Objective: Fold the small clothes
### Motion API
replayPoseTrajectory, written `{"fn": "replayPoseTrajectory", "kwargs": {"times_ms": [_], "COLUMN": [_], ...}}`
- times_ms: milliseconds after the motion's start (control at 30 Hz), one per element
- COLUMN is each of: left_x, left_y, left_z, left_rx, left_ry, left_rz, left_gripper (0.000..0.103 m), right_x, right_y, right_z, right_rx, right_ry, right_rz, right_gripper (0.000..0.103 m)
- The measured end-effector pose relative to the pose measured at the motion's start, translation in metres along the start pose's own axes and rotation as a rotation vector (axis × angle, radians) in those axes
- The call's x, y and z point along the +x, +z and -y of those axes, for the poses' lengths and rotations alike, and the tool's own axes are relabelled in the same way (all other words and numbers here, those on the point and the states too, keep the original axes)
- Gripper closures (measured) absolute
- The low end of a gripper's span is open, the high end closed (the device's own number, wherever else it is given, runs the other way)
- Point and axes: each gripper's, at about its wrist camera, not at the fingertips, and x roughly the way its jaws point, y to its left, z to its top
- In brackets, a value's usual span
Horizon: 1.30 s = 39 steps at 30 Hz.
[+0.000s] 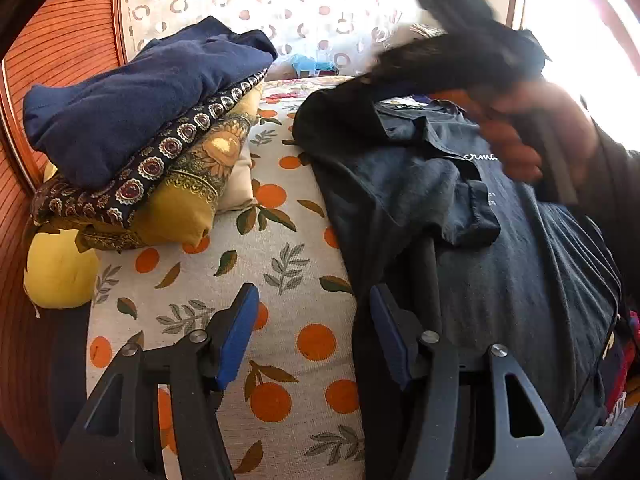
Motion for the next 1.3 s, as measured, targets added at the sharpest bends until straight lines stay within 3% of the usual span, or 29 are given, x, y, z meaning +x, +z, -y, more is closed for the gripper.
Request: {"fn": "replayPoseTrajectory", "kwargs": {"times_ms": [67, 133, 233, 300, 333, 400, 500, 567, 733, 867, 1067, 1167, 1300], "left_x": [0.000, 0.001, 0.004, 0.006, 0.006, 0.008, 0.011, 0.013, 0.019, 0.021, 0.026, 0.026, 0.026], "left_y": [-0.001, -0.002, -0.003, -0.003, -0.003, -0.001, 0.001, 0.003, 0.010, 0.014, 0.016, 0.015, 0.015], "left_z": [0.001, 0.001, 0.002, 0.003, 0.003, 0.006, 0.010, 0.011, 0.013, 0.013, 0.013, 0.014, 0.014], "left_rx": [-0.002, -0.001, -0.006, -0.012, -0.012, -0.006, 0.005, 0.014, 0.032, 0.039, 0.041, 0.047, 0.044], "left_ry": [-0.013, -0.023, -0.028, -0.038, -0.042, -0.043, -0.048, -0.049, -0.029, -0.016, 0.004, 0.013, 0.016], "left_rz": [0.000, -0.005, -0.010, -0.012, -0.012, -0.013, -0.017, -0.021, -0.024, -0.028, -0.026, -0.024, -0.020], "left_gripper": [0.044, 0.044, 0.044, 0.044, 0.044, 0.044, 0.044, 0.044, 0.048, 0.048, 0.048, 0.048, 0.048], "right_x": [0.011, 0.017, 0.020, 0.023, 0.028, 0.043, 0.035, 0.026, -0.008, -0.016, -0.025, -0.022, -0.041], "right_y": [0.013, 0.027, 0.045, 0.049, 0.049, 0.046, 0.032, 0.018, -0.039, -0.075, -0.090, -0.086, -0.083], "right_z": [0.000, -0.001, 0.000, 0.009, 0.013, 0.029, 0.051, 0.055, 0.057, 0.064, 0.063, 0.064, 0.118], "right_rx": [-0.012, -0.049, -0.093, -0.102, -0.106, -0.088, -0.035, -0.025, -0.081, -0.142, -0.176, -0.196, -0.005], "right_ry": [0.005, 0.003, -0.080, -0.227, -0.303, -0.423, -0.386, -0.358, -0.311, -0.318, -0.281, -0.361, -0.427], "right_rz": [-0.004, 0.011, 0.068, 0.079, 0.069, 0.039, 0.082, 0.098, 0.087, 0.018, -0.014, -0.044, -0.010], "right_gripper": [0.084, 0.098, 0.098, 0.097, 0.094, 0.079, 0.072, 0.060, 0.047, 0.047, 0.047, 0.047, 0.047]}}
